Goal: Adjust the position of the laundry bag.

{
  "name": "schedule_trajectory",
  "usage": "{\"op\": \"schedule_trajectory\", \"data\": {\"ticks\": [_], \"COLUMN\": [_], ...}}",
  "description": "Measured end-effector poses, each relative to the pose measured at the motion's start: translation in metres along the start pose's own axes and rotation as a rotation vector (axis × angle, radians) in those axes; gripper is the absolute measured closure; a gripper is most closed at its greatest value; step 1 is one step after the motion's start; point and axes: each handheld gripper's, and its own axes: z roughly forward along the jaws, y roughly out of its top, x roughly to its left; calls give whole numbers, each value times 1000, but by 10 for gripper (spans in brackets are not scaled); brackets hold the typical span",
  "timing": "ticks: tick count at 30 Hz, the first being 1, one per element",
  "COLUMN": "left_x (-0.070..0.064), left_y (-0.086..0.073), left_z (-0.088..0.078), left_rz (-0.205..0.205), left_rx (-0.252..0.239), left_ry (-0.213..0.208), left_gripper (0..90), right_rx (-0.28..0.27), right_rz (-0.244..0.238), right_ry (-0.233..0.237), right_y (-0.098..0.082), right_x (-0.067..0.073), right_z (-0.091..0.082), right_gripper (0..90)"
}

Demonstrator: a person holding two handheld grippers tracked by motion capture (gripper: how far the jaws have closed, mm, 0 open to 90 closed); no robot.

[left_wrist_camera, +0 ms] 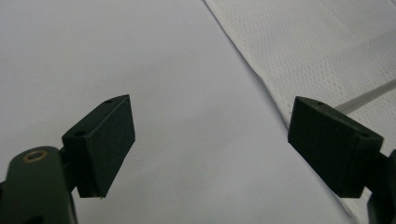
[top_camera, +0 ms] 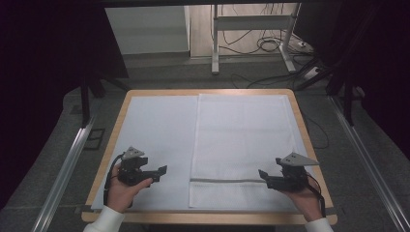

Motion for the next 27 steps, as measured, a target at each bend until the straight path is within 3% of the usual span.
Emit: {"op": "schedule_trajectory", "data": {"ticks": [14,27], "left_x": [-20,-37], "left_y": [19,29], "left_z": [9,15], "left_rz": [10,38], "left_rx": [46,28], "left_ry": [-23,-39], "left_gripper": [155,180], "right_rx": [14,14], "right_rz": [-9,-10], "right_ry": [6,11], "right_y": [0,1], "right_x": [0,-1], "right_z": [1,0], "right_gripper": [208,211]}}
